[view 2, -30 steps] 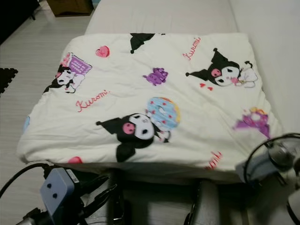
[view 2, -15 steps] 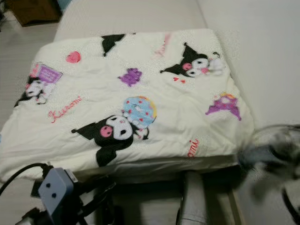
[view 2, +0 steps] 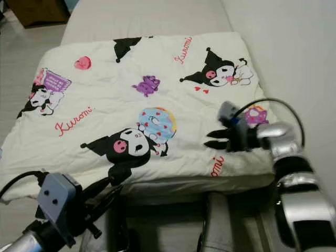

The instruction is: Clean up the room

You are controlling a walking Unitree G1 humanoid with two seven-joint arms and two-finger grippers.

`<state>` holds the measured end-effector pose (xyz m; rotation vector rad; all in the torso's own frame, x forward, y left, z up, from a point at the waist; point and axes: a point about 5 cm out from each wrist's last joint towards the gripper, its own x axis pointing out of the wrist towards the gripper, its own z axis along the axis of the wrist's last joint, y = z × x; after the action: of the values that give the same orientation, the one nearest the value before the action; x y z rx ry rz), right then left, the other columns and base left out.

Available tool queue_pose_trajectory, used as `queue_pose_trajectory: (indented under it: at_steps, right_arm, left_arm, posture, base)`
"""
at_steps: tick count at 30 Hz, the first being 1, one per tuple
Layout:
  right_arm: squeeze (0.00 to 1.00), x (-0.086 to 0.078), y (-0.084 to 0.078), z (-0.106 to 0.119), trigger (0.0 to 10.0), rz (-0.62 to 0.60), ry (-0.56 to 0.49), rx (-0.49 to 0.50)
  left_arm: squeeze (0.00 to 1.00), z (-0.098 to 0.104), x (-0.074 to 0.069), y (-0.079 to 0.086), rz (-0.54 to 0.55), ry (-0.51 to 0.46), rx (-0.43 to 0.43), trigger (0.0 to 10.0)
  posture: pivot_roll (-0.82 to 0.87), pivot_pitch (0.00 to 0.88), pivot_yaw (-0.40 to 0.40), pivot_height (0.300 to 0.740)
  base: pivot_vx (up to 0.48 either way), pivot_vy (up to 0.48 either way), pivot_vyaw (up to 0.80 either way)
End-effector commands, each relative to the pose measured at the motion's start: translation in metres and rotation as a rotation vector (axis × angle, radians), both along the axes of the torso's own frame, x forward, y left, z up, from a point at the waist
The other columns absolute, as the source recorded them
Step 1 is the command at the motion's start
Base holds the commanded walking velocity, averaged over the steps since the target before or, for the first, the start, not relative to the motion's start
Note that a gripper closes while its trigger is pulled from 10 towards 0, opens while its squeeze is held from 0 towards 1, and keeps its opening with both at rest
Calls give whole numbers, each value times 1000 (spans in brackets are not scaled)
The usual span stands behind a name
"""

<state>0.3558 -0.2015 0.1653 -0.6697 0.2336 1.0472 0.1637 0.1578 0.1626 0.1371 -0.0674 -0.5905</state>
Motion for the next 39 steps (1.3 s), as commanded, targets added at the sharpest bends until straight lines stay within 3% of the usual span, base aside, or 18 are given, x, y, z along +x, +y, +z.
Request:
queue_pose_trajectory:
  at_steps: [1, 6, 7, 10, 12, 19, 20, 21, 22, 23, 24, 32, 39]
  right_arm:
    - [1000, -6, 14, -14, 10000, 50, -86, -93]
    - [1000, -13, 38, -24, 10000, 93, -150, -120]
    - [1000, -15, 53, -31, 10000, 107, -191, -159]
    - [1000, -16, 67, -38, 10000, 118, -260, -230]
    - [1000, -15, 75, -42, 10000, 102, -309, -270]
    - [984, -16, 93, -65, 10000, 94, -337, -335]
    - [820, -16, 97, -71, 10000, 92, -348, -361]
    - [820, -16, 97, -71, 10000, 92, -348, -361]
    - [431, -17, 100, -76, 10000, 89, -352, -386]
    - [431, -17, 100, -76, 10000, 89, -352, -386]
    - [0, -18, 102, -82, 10000, 94, -355, -414]
    - [0, -16, 96, -105, 10000, 50, -414, -604]
    - [0, -9, 82, -103, 10000, -30, -440, -649]
  left_arm:
    - [0, -7, -3, 5, 15, 25, 38, 10000]
    - [0, -10, -2, 11, 53, 27, 45, 10000]
    - [0, -10, -2, 14, 61, 28, 46, 10000]
    - [0, -11, -2, 15, 59, 27, 53, 10000]
    - [0, -11, -1, 14, 56, 25, 54, 10000]
    - [0, -15, -6, 13, 34, 41, 57, 10000]
    - [0, -17, -7, 12, 30, 45, 60, 10000]
    - [0, -17, -7, 12, 30, 45, 60, 10000]
    - [0, -18, -9, 13, 29, 49, 63, 10000]
    - [0, -18, -9, 13, 29, 49, 63, 10000]
    - [0, -19, -10, 14, 29, 52, 65, 10000]
    - [0, -19, -12, 15, 26, 58, 73, 10000]
    - [0, -19, -15, 11, 1, 66, 59, 10000]
  posture:
    - [40, 323, 24, 576]
    - [37, 323, 28, 576]
    - [32, 325, 29, 576]
    - [32, 326, 32, 576]
    - [31, 328, 32, 576]
    - [28, 328, 35, 576]
    - [33, 326, 29, 576]
    - [33, 326, 29, 576]
    - [36, 327, 30, 576]
    - [36, 327, 30, 576]
    - [36, 327, 30, 576]
    - [45, 328, 23, 576]
    - [41, 326, 20, 576]
  base:
    - [0, 0, 0]
    - [0, 0, 0]
    - [0, 0, 0]
    - [0, 0, 0]
    - [0, 0, 0]
    - [0, 0, 0]
    - [0, 0, 0]
    - [0, 0, 0]
    - [0, 0, 0]
    - [0, 0, 0]
    - [0, 0, 0]
    - [0, 0, 0]
    - [0, 0, 0]
